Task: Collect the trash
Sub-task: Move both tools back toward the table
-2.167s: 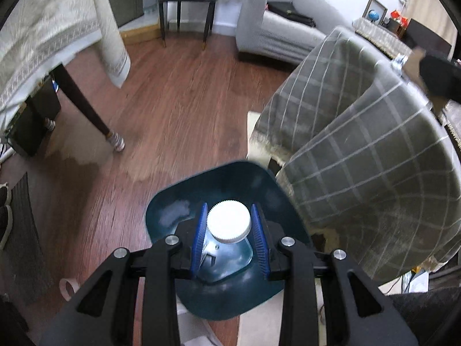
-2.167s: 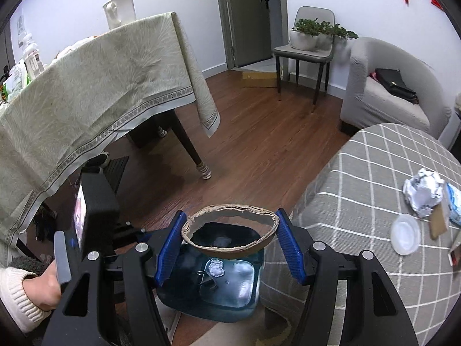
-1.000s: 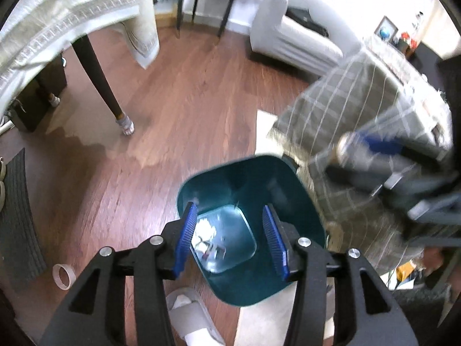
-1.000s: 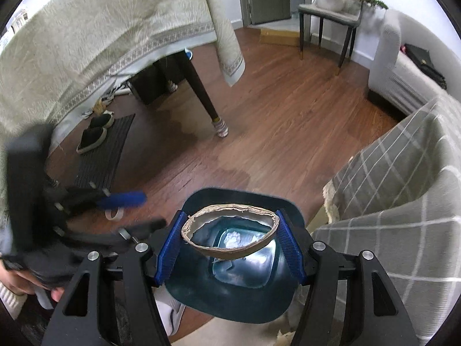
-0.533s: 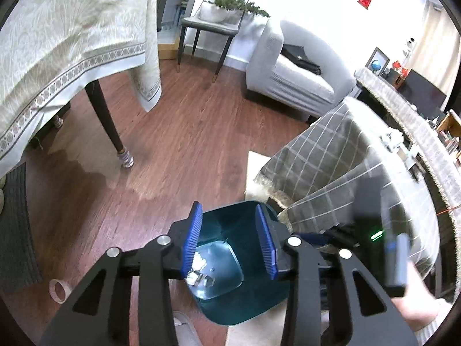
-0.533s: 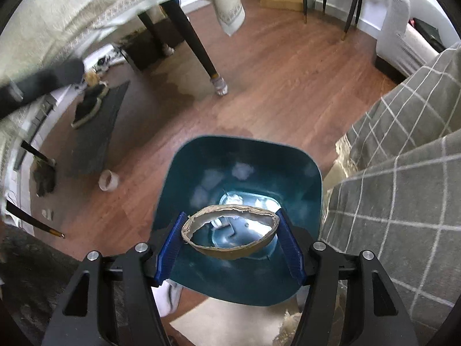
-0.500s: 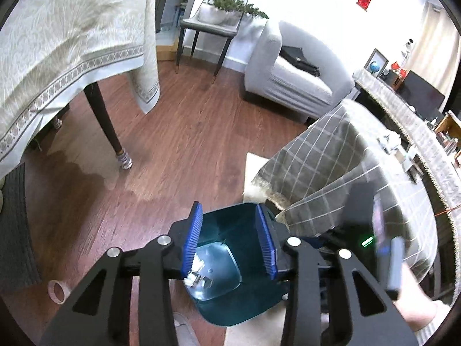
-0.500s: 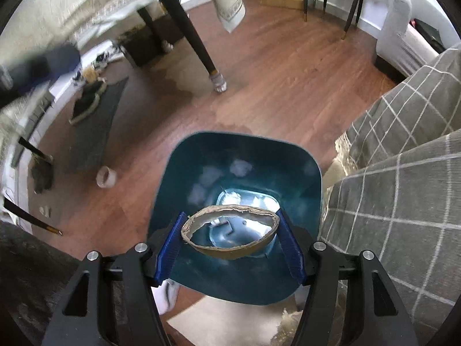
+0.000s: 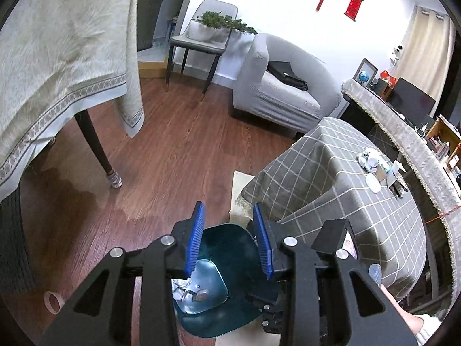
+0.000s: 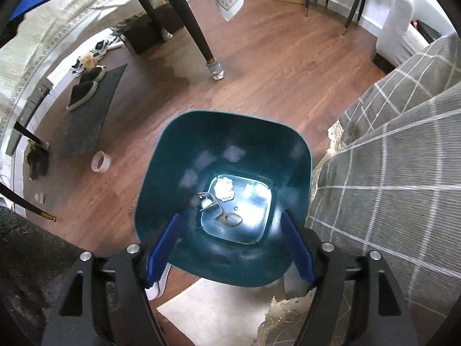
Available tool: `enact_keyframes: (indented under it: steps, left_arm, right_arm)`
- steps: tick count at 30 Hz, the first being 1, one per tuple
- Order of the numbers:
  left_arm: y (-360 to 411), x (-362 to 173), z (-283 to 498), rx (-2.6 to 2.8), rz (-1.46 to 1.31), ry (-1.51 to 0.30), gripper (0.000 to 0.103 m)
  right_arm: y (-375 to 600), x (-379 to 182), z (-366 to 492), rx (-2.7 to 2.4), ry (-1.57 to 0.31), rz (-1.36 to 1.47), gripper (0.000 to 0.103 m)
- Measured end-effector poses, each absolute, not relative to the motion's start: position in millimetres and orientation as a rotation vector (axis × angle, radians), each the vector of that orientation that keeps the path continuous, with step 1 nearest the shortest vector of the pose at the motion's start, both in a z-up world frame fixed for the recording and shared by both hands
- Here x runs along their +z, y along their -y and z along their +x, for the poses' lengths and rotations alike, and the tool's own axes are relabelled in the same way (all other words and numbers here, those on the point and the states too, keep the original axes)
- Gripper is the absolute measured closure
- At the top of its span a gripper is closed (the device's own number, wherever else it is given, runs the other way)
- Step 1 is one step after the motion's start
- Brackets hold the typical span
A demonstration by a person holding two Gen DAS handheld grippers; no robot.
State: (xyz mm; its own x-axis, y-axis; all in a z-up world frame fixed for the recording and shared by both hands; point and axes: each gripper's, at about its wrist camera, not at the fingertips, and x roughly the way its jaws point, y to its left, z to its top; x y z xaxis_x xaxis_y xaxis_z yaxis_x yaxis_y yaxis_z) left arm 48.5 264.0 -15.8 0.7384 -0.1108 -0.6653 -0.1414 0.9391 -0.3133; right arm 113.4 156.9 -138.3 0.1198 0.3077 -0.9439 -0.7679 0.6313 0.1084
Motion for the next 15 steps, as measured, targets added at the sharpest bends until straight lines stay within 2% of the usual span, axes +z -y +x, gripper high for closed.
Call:
enact_keyframes:
  steps: [5, 15]
  left_arm:
    - [-254, -10, 53, 0.019, -0.347, -0.734, 0.067]
    - [-248, 2, 64, 0.036, -0.359, -0.701, 0.067]
  right_arm:
    - [-151, -115, 107, 0.858, -1.147, -0.45, 0.049]
    - [-136, -54, 107, 0.917, -0.988, -0.346, 0.057]
